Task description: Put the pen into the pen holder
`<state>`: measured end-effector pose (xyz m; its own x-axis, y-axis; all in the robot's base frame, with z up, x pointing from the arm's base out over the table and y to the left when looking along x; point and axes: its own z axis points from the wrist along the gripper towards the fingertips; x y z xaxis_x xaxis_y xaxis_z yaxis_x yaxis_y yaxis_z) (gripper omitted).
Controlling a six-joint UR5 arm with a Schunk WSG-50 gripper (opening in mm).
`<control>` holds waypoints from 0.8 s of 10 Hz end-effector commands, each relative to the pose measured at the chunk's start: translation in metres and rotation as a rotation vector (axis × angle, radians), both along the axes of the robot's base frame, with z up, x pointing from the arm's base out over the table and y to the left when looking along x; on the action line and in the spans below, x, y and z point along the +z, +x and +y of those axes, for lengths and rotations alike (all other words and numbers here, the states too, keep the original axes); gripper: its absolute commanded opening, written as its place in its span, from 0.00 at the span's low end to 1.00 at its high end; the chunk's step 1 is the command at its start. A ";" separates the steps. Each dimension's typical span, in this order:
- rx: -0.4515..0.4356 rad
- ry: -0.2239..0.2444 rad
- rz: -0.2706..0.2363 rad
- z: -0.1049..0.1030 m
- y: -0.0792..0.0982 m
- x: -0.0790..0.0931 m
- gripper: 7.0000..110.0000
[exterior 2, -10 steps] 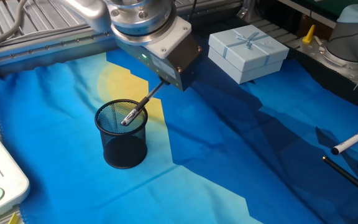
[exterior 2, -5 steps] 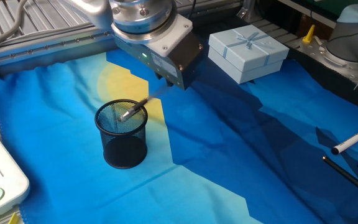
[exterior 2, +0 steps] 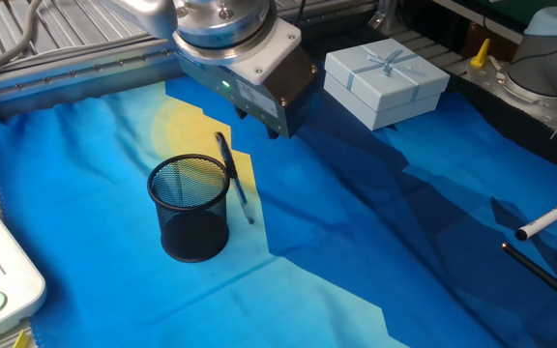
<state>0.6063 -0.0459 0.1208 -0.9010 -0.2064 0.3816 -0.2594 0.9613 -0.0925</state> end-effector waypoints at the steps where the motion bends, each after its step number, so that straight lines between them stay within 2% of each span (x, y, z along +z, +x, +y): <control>1: 0.005 0.025 -0.030 0.005 0.006 -0.002 0.36; 3: 0.006 0.032 -0.070 0.005 0.015 -0.003 0.36; 4: -0.012 0.040 -0.153 0.005 0.031 -0.006 0.36; 5: -0.066 0.043 -0.253 0.004 0.051 -0.010 0.36; 6: -0.117 0.021 -0.326 -0.004 0.065 -0.011 0.36; 7: -0.165 0.047 -0.348 -0.002 0.066 -0.015 0.36; 8: -0.187 0.098 -0.364 0.004 0.066 -0.021 0.36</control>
<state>0.6564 -0.0459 0.1061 -0.9848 -0.1172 0.1285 -0.1314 0.9855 -0.1078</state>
